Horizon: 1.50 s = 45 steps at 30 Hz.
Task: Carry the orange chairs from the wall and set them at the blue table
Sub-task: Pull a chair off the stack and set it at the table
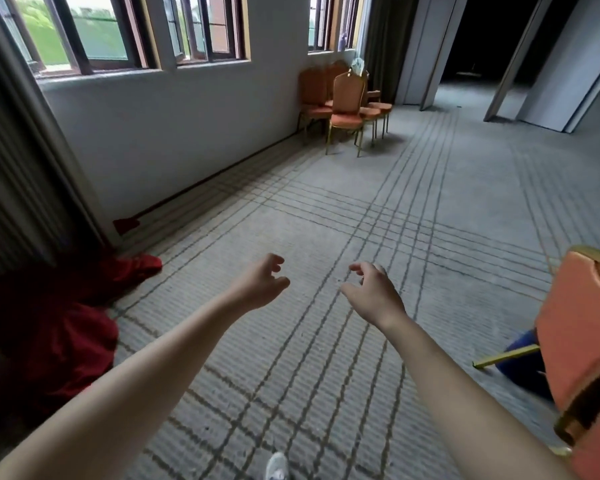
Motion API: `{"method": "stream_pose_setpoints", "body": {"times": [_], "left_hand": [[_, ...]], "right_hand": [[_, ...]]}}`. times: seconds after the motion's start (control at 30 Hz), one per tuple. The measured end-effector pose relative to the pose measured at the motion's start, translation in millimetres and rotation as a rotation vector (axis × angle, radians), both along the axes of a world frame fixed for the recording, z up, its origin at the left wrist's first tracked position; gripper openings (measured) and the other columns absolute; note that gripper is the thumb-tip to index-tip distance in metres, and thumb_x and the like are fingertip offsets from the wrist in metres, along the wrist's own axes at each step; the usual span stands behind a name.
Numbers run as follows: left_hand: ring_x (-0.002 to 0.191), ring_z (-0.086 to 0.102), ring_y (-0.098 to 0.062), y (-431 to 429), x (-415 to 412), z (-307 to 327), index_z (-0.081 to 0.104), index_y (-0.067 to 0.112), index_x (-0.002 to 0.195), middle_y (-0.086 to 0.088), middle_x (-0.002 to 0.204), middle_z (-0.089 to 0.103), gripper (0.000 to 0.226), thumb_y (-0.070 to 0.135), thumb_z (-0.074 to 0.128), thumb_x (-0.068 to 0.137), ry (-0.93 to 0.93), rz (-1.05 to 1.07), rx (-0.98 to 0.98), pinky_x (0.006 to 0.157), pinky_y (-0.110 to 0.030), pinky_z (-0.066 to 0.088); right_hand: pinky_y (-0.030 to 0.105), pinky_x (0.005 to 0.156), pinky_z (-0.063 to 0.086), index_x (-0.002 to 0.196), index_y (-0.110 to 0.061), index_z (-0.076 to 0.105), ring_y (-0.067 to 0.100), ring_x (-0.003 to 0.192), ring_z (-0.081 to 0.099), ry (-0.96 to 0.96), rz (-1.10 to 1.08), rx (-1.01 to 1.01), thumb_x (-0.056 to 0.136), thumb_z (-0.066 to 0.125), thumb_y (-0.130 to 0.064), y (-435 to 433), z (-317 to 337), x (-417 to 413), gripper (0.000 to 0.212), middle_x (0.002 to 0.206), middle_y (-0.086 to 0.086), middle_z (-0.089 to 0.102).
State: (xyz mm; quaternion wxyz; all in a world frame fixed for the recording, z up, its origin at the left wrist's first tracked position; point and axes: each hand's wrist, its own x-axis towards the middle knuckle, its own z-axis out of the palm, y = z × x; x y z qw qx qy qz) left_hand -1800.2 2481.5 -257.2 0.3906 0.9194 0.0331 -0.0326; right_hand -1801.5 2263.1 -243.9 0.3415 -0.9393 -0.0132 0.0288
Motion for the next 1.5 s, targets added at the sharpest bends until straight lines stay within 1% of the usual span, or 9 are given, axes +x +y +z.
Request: {"method": "stream_pose_setpoints", "body": {"times": [0.2,0.33,0.5,0.67,0.8,0.9,1.07,1.37,1.5], "left_hand": [[0.108,0.058,-0.015,1,195,24,0.049,0.02,0.133,0.001,0.126,0.058,0.048,0.027,0.062,0.087,-0.03,-0.062,0.051,0.095,-0.036,0.048],[0.108,0.058,-0.015,-19,298,21,0.049,0.019,0.132,0.001,0.125,0.058,0.048,0.028,0.063,0.087,-0.007,-0.117,0.079,0.094,-0.034,0.047],[0.112,0.057,-0.016,-34,437,13,0.048,0.02,0.134,0.001,0.128,0.057,0.049,0.028,0.063,0.087,0.022,-0.139,0.09,0.096,-0.033,0.046],[0.114,0.057,-0.018,-46,591,19,0.048,0.017,0.134,-0.002,0.129,0.057,0.049,0.026,0.062,0.088,0.004,-0.109,0.074,0.098,-0.034,0.045],[0.118,0.054,-0.021,-62,711,32,0.048,0.013,0.134,-0.006,0.13,0.055,0.05,0.024,0.065,0.087,-0.037,-0.079,0.06,0.1,-0.034,0.043],[0.123,0.05,-0.022,-72,788,33,0.048,0.012,0.135,-0.008,0.134,0.053,0.053,0.023,0.065,0.086,-0.031,-0.069,0.047,0.103,-0.036,0.041],[0.122,0.052,-0.023,-93,922,22,0.048,0.011,0.136,-0.009,0.134,0.054,0.053,0.024,0.065,0.087,-0.006,-0.076,0.027,0.101,-0.036,0.043],[0.122,0.051,-0.019,-124,1213,21,0.046,0.012,0.138,-0.006,0.135,0.052,0.053,0.024,0.062,0.089,-0.015,-0.118,0.02,0.099,-0.029,0.042],[0.12,0.053,-0.02,-146,1335,21,0.047,0.014,0.137,-0.007,0.135,0.052,0.053,0.026,0.062,0.088,0.0,-0.132,0.024,0.099,-0.031,0.043]], "right_hand": [[0.037,0.09,0.047,0.133,-0.021,0.048,0.021,0.117,0.051,-0.042,-0.048,0.024,0.089,0.057,-0.031,2,20,180,0.046,0.138,0.003,0.042],[0.035,0.088,0.047,0.132,-0.023,0.048,0.021,0.117,0.051,-0.035,-0.09,0.012,0.088,0.058,-0.031,-5,19,277,0.046,0.138,0.002,0.041],[0.039,0.096,0.046,0.134,-0.02,0.048,0.024,0.123,0.049,-0.03,-0.109,0.03,0.088,0.06,-0.029,-20,10,417,0.048,0.138,0.005,0.041],[0.031,0.09,0.041,0.135,-0.02,0.045,0.024,0.122,0.048,-0.044,-0.079,0.032,0.089,0.059,-0.031,-36,13,579,0.049,0.14,0.005,0.038],[0.031,0.096,0.039,0.134,-0.019,0.047,0.023,0.125,0.046,-0.077,-0.069,0.034,0.088,0.062,-0.028,-52,28,702,0.049,0.14,0.006,0.039],[0.032,0.097,0.039,0.135,-0.019,0.046,0.021,0.124,0.046,-0.037,-0.044,0.034,0.088,0.061,-0.03,-62,29,779,0.05,0.139,0.005,0.039],[0.033,0.102,0.041,0.133,-0.018,0.048,0.022,0.126,0.047,-0.008,-0.043,0.036,0.086,0.063,-0.028,-85,20,911,0.05,0.138,0.006,0.041],[0.031,0.095,0.041,0.137,-0.021,0.044,0.02,0.123,0.047,0.0,-0.05,-0.017,0.089,0.06,-0.032,-111,14,1196,0.052,0.14,0.005,0.039],[0.031,0.092,0.042,0.136,-0.025,0.043,0.017,0.122,0.047,0.008,-0.101,0.023,0.091,0.059,-0.036,-136,16,1308,0.05,0.142,-0.001,0.036]]}}
